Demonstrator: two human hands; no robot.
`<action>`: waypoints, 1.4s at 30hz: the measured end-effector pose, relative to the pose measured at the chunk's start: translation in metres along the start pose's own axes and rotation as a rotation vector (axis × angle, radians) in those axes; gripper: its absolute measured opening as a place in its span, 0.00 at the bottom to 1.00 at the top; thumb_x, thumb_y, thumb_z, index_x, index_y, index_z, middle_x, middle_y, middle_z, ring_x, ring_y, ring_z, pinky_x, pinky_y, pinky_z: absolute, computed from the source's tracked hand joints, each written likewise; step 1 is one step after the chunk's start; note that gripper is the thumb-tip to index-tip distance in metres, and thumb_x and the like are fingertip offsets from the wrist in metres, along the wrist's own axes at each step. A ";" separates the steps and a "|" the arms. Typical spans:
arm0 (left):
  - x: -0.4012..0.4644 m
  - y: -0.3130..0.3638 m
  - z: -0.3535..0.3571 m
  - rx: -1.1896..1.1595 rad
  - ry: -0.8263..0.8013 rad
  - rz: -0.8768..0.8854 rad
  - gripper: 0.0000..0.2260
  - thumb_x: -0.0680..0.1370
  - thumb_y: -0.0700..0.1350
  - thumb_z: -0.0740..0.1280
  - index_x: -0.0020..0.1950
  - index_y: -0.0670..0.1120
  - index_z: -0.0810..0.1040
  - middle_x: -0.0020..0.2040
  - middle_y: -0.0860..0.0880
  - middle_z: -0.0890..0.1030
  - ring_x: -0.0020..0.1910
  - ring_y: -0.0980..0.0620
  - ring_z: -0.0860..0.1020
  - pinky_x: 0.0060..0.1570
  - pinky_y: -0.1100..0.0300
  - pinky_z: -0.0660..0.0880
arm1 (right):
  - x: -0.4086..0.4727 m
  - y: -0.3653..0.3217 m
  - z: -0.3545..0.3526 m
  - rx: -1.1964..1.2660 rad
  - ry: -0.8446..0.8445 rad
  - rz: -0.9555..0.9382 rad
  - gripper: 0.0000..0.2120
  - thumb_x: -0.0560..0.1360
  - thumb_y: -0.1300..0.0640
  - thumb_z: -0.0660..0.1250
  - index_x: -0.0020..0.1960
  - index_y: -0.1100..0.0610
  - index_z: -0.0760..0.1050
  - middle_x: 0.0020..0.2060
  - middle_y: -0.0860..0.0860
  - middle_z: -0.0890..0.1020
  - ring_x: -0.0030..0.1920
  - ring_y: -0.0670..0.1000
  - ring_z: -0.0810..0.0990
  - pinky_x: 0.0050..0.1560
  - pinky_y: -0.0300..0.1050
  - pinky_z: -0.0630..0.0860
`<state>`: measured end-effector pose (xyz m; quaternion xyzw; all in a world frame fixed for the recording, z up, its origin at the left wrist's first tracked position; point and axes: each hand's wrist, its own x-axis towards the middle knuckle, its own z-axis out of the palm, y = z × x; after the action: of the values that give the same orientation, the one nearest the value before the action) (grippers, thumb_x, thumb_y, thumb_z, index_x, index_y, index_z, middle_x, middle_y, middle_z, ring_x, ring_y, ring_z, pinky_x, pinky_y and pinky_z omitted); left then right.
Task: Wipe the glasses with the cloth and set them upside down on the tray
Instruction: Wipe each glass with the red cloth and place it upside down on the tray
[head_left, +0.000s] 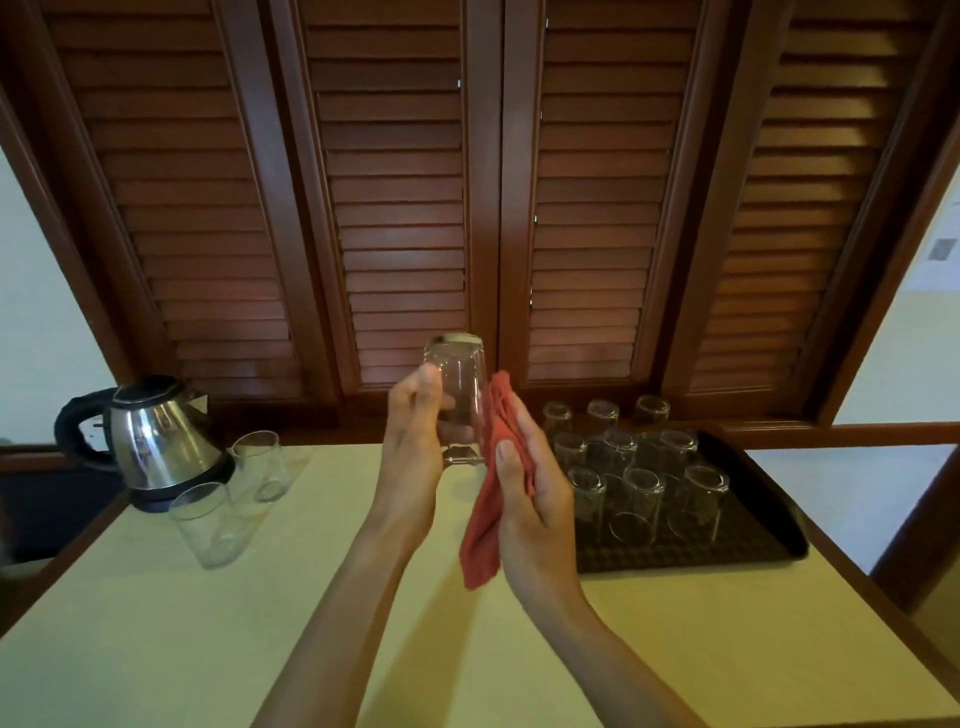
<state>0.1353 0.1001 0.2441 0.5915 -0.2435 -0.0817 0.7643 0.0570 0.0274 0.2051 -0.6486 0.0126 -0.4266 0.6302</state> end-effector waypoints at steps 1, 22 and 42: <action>-0.003 0.000 0.001 0.013 0.011 0.023 0.31 0.79 0.70 0.62 0.66 0.45 0.74 0.58 0.39 0.83 0.55 0.39 0.84 0.51 0.45 0.84 | 0.003 0.002 0.000 0.005 0.007 -0.013 0.20 0.85 0.54 0.59 0.76 0.50 0.68 0.70 0.44 0.76 0.72 0.45 0.73 0.74 0.51 0.69; -0.010 0.001 -0.003 -0.002 -0.028 -0.044 0.22 0.81 0.58 0.62 0.66 0.46 0.83 0.58 0.45 0.87 0.60 0.47 0.85 0.63 0.53 0.80 | 0.016 0.001 -0.001 -0.033 0.029 -0.063 0.20 0.83 0.52 0.59 0.75 0.51 0.69 0.68 0.46 0.77 0.70 0.46 0.74 0.72 0.50 0.71; -0.014 0.006 0.003 0.065 -0.009 0.045 0.18 0.81 0.55 0.65 0.65 0.48 0.83 0.54 0.48 0.88 0.53 0.50 0.87 0.54 0.58 0.82 | 0.014 -0.002 -0.003 0.182 0.065 0.141 0.17 0.84 0.50 0.59 0.72 0.50 0.72 0.65 0.49 0.81 0.67 0.49 0.78 0.72 0.56 0.71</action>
<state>0.1212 0.1051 0.2465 0.6100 -0.2628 -0.0593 0.7452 0.0631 0.0174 0.2137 -0.5719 0.0400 -0.4015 0.7143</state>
